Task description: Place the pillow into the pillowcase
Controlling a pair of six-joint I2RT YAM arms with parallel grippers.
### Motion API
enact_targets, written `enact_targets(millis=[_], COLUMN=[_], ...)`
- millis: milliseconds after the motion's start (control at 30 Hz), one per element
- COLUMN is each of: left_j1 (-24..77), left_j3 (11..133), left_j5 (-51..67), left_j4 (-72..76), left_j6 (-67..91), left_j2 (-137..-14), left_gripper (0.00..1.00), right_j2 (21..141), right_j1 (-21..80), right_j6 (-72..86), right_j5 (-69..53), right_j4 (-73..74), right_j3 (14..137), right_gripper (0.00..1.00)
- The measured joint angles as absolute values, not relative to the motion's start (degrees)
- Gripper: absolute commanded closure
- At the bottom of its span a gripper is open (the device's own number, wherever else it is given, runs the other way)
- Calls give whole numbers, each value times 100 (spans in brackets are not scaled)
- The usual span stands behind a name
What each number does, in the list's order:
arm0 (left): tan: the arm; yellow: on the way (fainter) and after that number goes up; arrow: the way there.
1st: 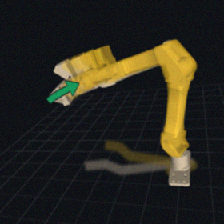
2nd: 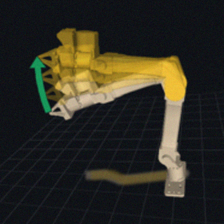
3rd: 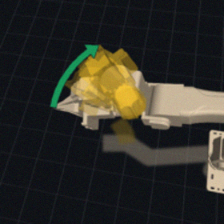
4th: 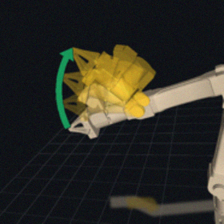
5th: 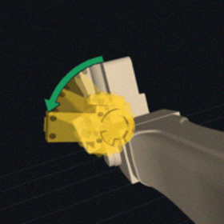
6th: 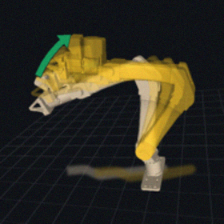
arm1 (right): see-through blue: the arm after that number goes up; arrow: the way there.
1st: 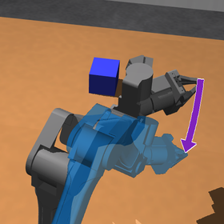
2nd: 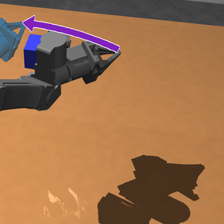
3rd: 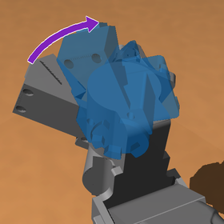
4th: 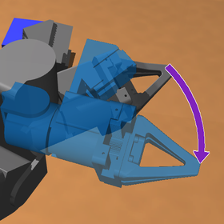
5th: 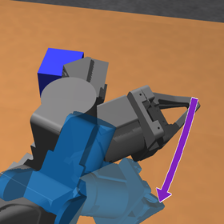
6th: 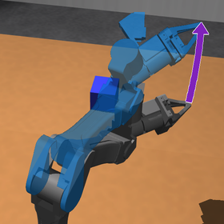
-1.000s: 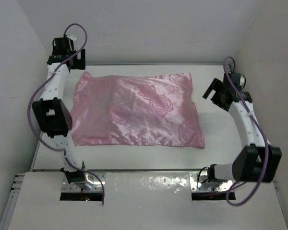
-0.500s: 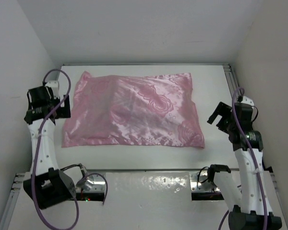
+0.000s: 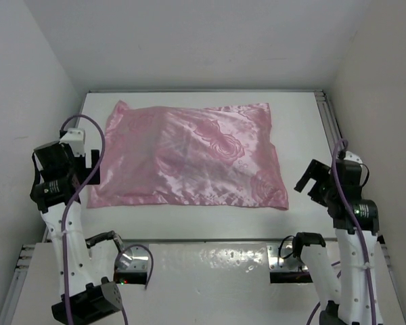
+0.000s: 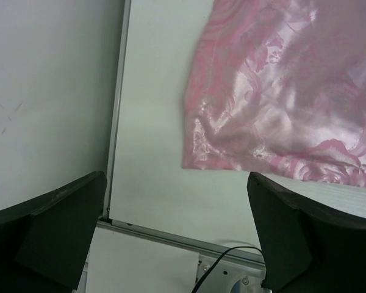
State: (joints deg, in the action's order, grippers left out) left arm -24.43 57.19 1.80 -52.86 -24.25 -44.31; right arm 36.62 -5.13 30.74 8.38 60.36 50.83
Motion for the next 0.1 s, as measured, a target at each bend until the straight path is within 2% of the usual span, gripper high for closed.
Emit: enact_targets(millis=[100], left_j1=[-2443], left_j3=[5732], left_j5=[196], left_j4=[-5393], left_j6=[-2425], left_j2=[-4425], left_gripper=[0], right_j2=[3474], right_j1=[-499], right_j6=[3085], right_j5=[891], right_j4=[6176], right_j3=[5085], right_gripper=[1])
